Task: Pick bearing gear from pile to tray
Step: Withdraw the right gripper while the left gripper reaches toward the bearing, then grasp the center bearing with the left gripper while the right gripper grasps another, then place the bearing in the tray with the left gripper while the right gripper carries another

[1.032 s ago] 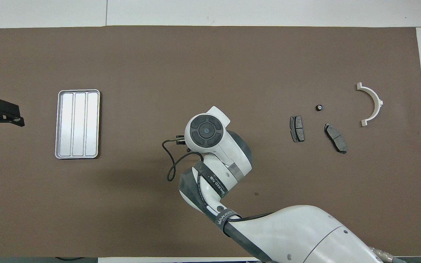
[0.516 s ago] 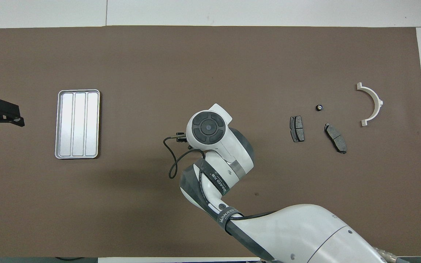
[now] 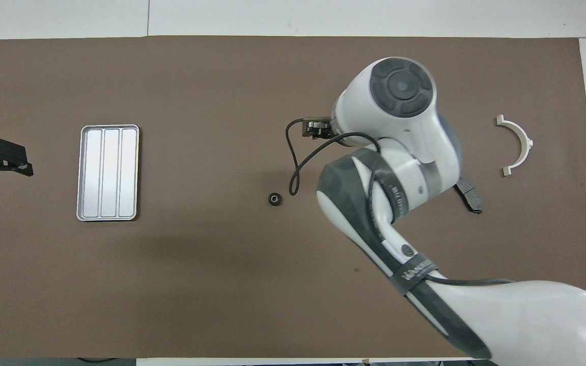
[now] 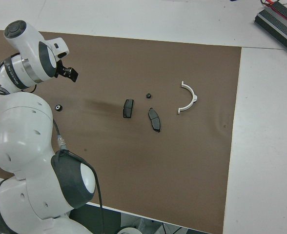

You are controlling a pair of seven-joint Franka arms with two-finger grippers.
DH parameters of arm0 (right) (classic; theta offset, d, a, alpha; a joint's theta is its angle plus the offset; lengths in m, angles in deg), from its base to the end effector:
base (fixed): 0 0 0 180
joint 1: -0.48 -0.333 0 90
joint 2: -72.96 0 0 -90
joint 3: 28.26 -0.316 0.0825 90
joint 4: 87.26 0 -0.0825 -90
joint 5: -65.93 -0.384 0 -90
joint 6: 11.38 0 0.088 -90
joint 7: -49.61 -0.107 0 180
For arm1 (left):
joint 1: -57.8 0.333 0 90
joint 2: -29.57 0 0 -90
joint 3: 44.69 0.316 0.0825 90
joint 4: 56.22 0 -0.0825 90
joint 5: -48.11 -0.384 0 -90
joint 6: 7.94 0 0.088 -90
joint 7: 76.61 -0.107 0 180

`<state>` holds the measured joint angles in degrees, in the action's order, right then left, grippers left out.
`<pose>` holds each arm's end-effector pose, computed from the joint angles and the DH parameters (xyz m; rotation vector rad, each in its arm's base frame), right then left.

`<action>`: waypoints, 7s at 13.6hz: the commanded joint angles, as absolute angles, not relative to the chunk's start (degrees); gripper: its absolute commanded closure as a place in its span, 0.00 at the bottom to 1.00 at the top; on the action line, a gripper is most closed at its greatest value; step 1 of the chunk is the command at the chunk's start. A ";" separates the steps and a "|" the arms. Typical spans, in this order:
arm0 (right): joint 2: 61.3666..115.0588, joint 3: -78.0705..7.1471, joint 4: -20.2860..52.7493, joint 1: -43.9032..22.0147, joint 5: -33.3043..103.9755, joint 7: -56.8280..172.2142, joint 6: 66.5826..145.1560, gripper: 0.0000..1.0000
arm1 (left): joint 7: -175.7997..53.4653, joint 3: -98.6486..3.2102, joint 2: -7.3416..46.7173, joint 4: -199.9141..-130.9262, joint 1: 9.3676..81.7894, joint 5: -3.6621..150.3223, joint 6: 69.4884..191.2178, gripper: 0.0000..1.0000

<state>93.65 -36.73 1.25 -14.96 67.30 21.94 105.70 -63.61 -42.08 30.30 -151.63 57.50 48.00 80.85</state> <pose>0.6273 0.2625 0.4594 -3.0469 0.1057 -0.1751 0.5440 0.0223 0.5854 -3.0988 -0.4163 0.1600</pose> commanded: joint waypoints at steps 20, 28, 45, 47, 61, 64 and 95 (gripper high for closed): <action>95.45 -37.40 11.80 6.99 67.68 50.84 112.10 0.14 | -18.61 -43.20 15.89 -158.71 27.67 50.30 110.60 0.00; 98.53 -37.40 13.02 7.16 68.47 51.36 115.44 0.17 | -14.03 -43.20 7.25 -160.37 21.24 50.30 125.21 0.00; 98.36 -37.40 18.03 9.18 68.56 57.08 116.06 0.22 | -13.86 -43.29 8.21 -167.84 17.37 50.30 128.99 0.20; 98.27 -37.40 17.95 9.09 68.47 56.81 115.98 0.48 | -13.77 -43.29 8.22 -167.84 17.02 50.30 128.47 0.51; 95.90 -38.02 3.05 1.91 67.51 49.90 104.41 1.00 | -27.80 -42.06 17.62 -164.33 32.98 49.95 113.18 1.00; 95.81 -38.02 -3.84 -6.34 67.33 34.46 98.23 1.00 | -40.54 -42.05 18.32 -165.98 41.25 49.95 112.28 1.00; 101.61 -38.10 13.29 -30.54 68.83 11.81 122.48 0.79 | -56.75 -42.23 22.28 -181.23 54.02 51.62 127.43 0.00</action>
<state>102.39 -37.63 11.98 -31.36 67.91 10.91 121.27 -56.44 -42.27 21.29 -184.00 54.30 50.63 130.61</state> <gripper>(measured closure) 0.762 0.000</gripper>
